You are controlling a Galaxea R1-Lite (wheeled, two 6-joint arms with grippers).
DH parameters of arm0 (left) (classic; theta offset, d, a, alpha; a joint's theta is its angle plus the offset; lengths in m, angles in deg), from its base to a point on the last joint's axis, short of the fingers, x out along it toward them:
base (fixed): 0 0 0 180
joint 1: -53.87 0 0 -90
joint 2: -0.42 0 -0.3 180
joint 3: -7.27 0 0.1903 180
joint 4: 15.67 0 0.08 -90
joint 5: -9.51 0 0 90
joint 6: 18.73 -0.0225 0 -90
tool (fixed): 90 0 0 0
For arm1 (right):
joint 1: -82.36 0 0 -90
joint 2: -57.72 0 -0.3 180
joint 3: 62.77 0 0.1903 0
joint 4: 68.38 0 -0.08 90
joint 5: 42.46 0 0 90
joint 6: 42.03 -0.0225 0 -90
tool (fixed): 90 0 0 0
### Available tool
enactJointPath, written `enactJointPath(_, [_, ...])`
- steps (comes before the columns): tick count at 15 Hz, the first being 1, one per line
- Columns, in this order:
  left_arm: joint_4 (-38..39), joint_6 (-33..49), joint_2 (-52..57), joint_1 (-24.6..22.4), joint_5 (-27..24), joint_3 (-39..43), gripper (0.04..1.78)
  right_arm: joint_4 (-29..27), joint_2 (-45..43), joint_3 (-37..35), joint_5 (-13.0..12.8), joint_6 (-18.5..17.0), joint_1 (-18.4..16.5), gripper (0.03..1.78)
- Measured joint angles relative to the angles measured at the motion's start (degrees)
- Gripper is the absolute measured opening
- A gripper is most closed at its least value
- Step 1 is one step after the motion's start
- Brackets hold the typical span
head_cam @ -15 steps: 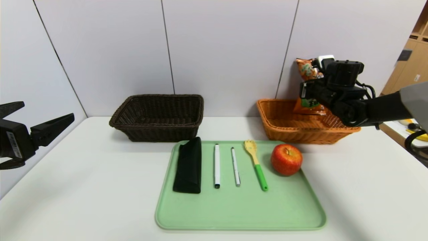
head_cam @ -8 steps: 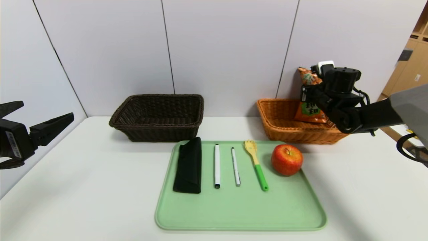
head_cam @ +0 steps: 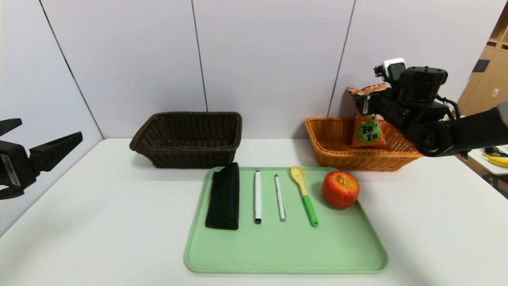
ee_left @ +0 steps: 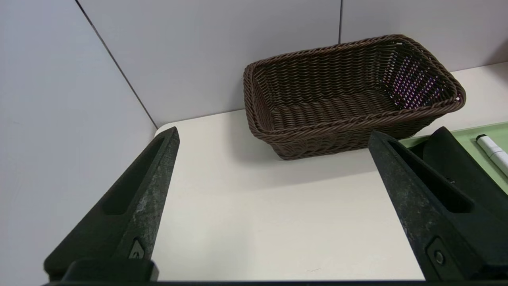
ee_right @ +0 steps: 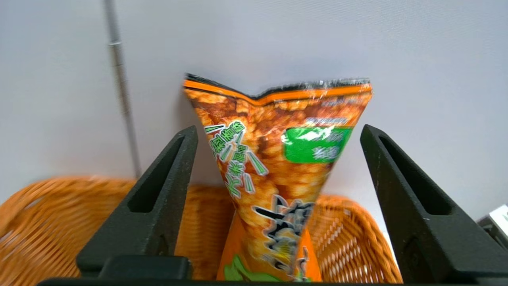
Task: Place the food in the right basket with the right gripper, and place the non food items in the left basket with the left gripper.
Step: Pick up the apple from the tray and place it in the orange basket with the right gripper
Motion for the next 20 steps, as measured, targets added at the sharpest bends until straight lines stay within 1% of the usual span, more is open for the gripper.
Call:
enactJointPath(2, [0.0,0.0,0.0,0.0,0.0,0.0,1.69,-3.9,-4.7,-3.8,0.1,-0.1,0.5,1.49])
enactJointPath(5, [0.1,0.1,0.1,0.0,-0.1,0.1,1.69,-5.4,-11.3,-10.3,0.1,0.2,0.8,1.56])
enactJointPath(7, [0.0,0.1,0.1,0.0,-0.2,0.3,1.69,-7.6,-16.7,-14.7,0.2,0.1,1.7,1.60])
enactJointPath(9, [0.0,0.1,0.2,0.1,-0.4,0.4,1.69,-11.9,-21.7,-17.5,0.3,-0.1,3.9,1.62])
enactJointPath(12, [0.0,0.1,0.2,0.1,-0.5,0.5,1.69,-18.2,-27.1,-19.0,0.4,-1.8,10.6,1.65])
enactJointPath(14, [0.0,0.1,0.2,0.1,-0.5,0.5,1.69,-24.9,-29.7,-19.1,0.2,-4.8,15.1,1.66])
enactJointPath(16, [0.0,0.0,0.2,0.1,-0.5,0.8,1.69,-33.9,-31.3,-18.2,0.1,-9.8,18.7,1.67])
enactJointPath(19, [0.1,0.0,0.6,0.1,-0.5,1.5,1.69,-46.8,-31.5,-16.2,0.0,-17.4,21.3,1.69])
enactJointPath(20, [0.1,0.0,0.7,0.1,-0.5,1.9,1.69,-49.7,-30.9,-15.9,0.1,-19.6,22.0,1.69])
